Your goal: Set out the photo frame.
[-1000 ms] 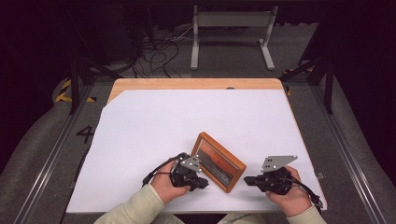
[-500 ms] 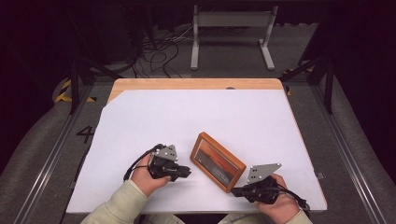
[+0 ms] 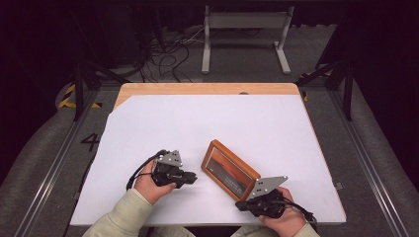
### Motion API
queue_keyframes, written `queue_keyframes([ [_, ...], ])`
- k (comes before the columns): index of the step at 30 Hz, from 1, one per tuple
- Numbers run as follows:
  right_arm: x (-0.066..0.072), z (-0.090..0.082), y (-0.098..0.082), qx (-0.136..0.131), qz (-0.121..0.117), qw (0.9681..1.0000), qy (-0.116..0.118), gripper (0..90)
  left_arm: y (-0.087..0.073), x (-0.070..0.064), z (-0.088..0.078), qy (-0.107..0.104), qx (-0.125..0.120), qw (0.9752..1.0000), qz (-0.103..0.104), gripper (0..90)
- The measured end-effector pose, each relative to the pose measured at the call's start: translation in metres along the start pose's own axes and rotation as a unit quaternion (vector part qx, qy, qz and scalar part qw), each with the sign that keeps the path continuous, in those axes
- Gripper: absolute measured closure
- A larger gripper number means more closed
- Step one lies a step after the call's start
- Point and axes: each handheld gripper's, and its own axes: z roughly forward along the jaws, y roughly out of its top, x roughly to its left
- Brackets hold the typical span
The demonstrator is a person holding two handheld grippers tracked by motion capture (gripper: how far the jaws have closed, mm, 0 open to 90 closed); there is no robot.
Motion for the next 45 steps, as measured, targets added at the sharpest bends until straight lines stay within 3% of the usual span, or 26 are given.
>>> queue_keyframes([
  [14, -0.008, -0.006, -0.002, 0.002, 0.010, 0.9995, -0.030, 90.0, -0.004, 0.004, -0.003, 0.003, 0.002, 0.9999, -0.012, 79.5],
  [26, -0.029, -0.018, -0.007, -0.005, 0.019, 0.9965, -0.081, 90.0, -0.010, 0.009, -0.009, 0.013, 0.001, 0.9996, -0.023, 78.7],
  [41, -0.044, -0.025, -0.007, -0.003, 0.021, 0.9936, -0.111, 90.0, -0.021, 0.011, -0.016, 0.027, -0.001, 0.9989, -0.037, 78.3],
  [45, -0.042, -0.028, -0.004, -0.006, 0.016, 0.9947, -0.102, 90.0, -0.023, 0.011, -0.018, 0.032, -0.005, 0.9986, -0.042, 76.7],
])
